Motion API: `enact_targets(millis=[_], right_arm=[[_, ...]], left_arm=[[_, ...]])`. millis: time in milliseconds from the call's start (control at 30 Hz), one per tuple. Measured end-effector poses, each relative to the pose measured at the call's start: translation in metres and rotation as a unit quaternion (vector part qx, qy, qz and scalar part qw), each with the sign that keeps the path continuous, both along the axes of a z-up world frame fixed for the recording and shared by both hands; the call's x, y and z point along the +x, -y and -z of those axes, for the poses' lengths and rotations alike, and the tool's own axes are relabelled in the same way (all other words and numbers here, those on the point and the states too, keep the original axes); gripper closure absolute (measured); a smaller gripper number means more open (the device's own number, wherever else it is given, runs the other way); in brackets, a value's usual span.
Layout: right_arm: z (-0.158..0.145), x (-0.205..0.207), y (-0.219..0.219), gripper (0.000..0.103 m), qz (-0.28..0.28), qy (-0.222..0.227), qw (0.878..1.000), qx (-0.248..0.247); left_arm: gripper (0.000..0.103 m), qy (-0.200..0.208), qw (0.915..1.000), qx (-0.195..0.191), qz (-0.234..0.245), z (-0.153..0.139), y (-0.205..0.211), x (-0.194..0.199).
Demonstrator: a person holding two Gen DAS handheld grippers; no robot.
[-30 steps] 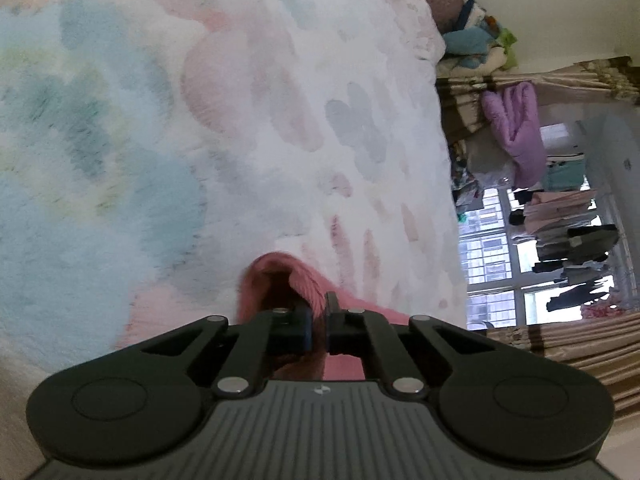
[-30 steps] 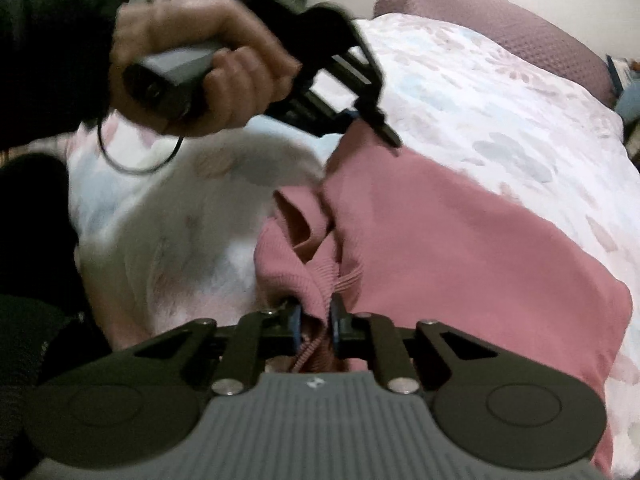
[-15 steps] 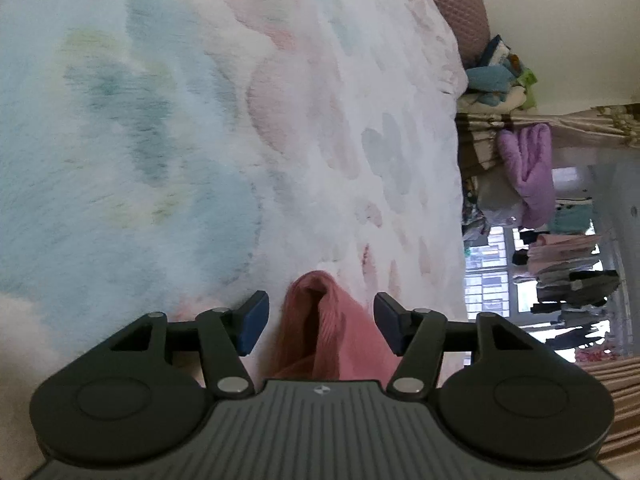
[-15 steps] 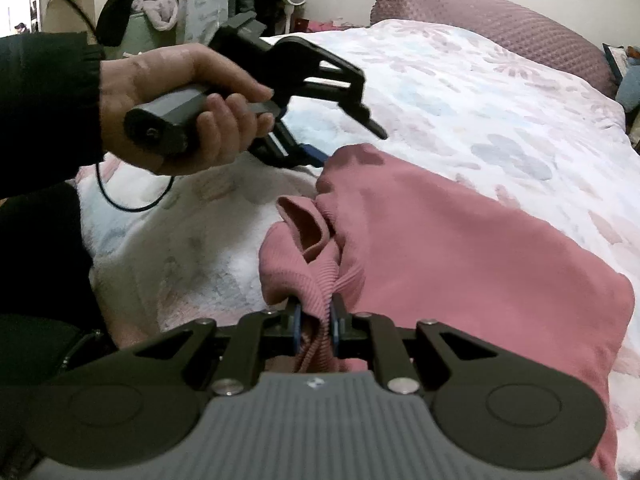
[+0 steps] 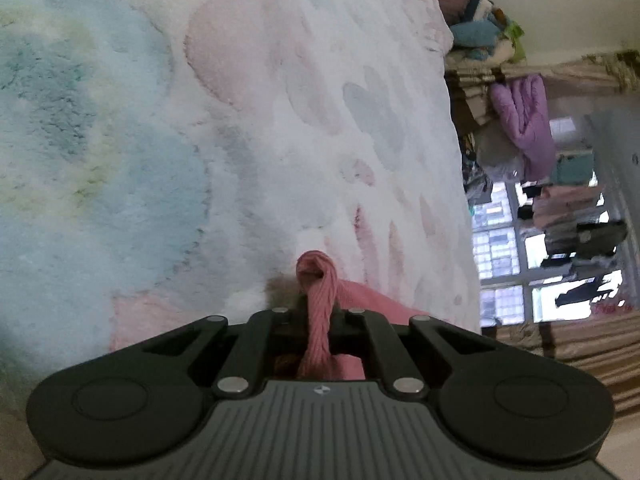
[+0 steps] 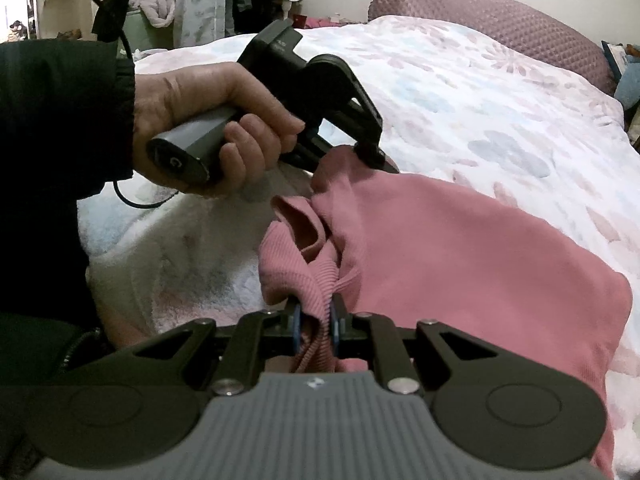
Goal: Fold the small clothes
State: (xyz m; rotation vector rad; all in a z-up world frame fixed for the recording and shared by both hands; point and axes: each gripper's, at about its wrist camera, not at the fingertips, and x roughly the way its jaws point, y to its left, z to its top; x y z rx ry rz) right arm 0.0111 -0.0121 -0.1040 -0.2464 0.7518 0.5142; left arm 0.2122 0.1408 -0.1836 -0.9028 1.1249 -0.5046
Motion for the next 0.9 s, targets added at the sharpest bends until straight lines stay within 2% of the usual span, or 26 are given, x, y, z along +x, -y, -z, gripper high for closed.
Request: enact_targets(millis=[200,400,633,767,833,900], right_arm=[[-0.009,0.000,0.015,0.094,0.016,-0.006,0.999,0.033],[-0.024,0.003,0.044,0.094,0.051,-0.017,0.994,0.099],[-0.037,-0.003,0.073,0.094,0.080,-0.010,0.985,0.149],[-0.043,-0.001,0.107,0.094,0.109,-0.028,0.971,0.211],[-0.043,0.000,0.129,0.094,0.129,-0.042,0.958,0.252],[-0.038,-0.001,0.149,0.094,0.149,-0.056,0.943,0.292]], left_arm=[[0.098,0.008,1.0000,-0.004,-0.005,-0.025,0.002,0.003],[0.098,0.014,0.9997,0.020,0.010,-0.053,0.029,0.008],[0.098,0.016,0.9989,0.040,0.014,-0.075,0.060,0.011],[0.098,0.010,0.9994,0.032,-0.006,-0.082,0.073,0.013],[0.098,0.003,0.9997,0.022,-0.007,-0.084,0.084,0.014],[0.098,0.004,0.9996,0.028,0.004,-0.087,0.101,0.016]])
